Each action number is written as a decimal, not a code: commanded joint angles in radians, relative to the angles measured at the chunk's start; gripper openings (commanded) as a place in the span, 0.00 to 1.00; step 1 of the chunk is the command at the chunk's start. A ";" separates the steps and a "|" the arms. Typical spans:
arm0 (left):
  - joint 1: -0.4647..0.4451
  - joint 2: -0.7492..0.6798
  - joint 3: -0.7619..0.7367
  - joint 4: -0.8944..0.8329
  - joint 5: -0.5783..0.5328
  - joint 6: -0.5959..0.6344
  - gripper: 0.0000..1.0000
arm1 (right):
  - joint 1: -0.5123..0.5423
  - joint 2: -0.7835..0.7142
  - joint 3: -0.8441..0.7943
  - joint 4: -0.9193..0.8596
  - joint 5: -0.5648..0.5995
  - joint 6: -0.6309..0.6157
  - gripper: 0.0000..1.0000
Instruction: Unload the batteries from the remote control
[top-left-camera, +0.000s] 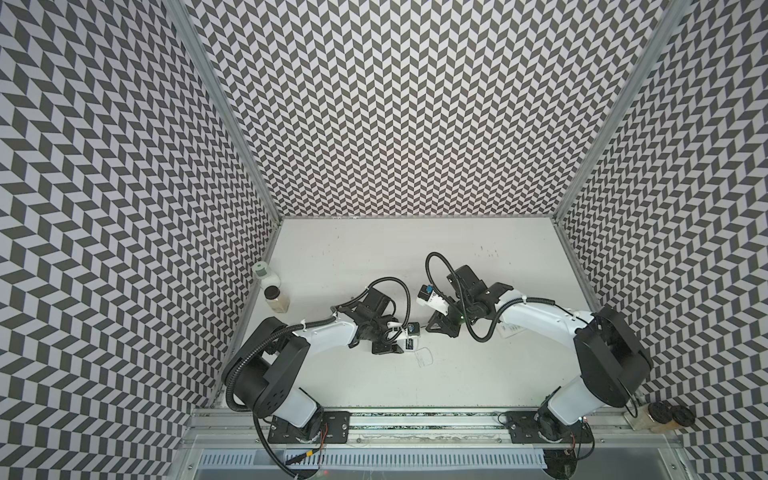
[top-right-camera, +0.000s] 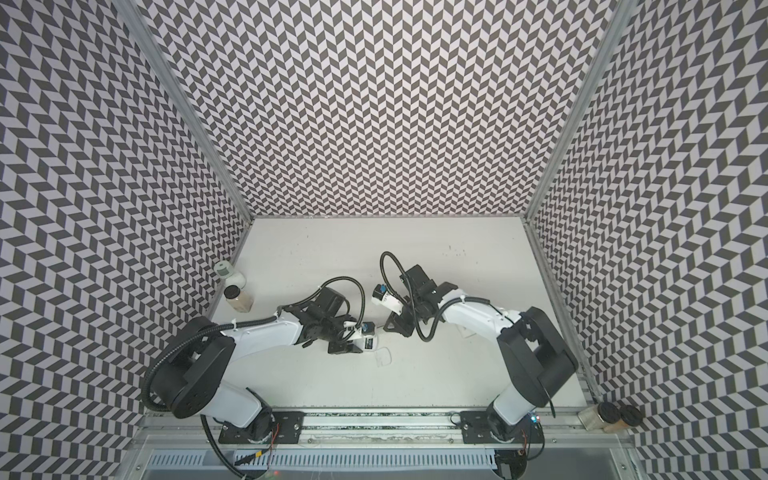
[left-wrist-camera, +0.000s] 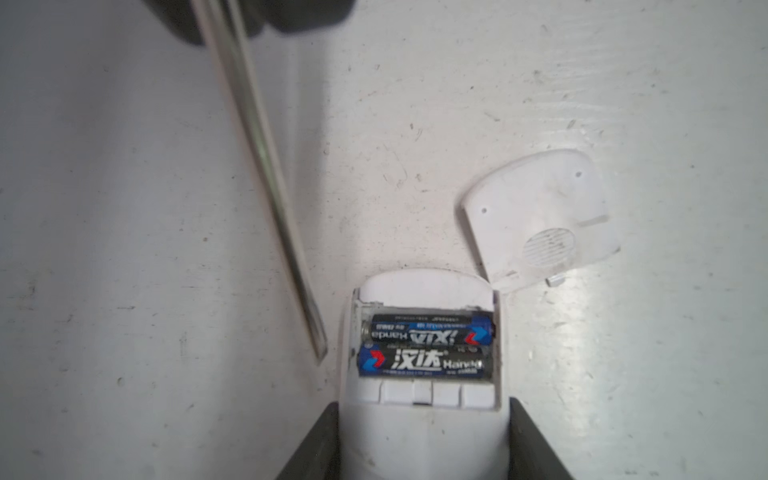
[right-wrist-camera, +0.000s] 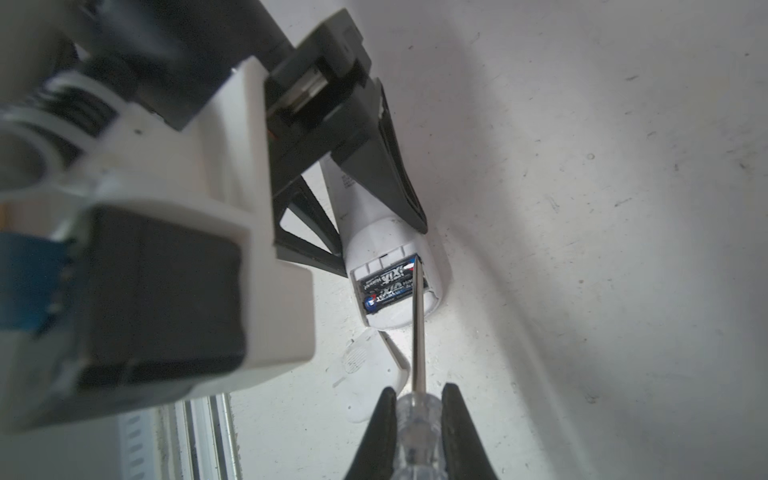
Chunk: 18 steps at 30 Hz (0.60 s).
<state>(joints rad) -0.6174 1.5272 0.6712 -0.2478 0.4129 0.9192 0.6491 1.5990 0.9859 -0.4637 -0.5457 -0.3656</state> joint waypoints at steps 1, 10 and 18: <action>-0.019 -0.010 -0.005 -0.029 0.026 0.009 0.35 | 0.001 0.012 0.007 0.054 0.019 0.009 0.00; -0.020 -0.010 -0.005 -0.029 0.026 0.009 0.35 | 0.021 0.052 0.029 0.059 0.015 0.007 0.00; -0.019 -0.009 -0.005 -0.028 0.027 0.009 0.35 | 0.030 0.055 0.025 0.049 -0.005 -0.010 0.00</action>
<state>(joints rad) -0.6197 1.5272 0.6712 -0.2478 0.4122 0.9192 0.6704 1.6482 0.9901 -0.4408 -0.5240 -0.3584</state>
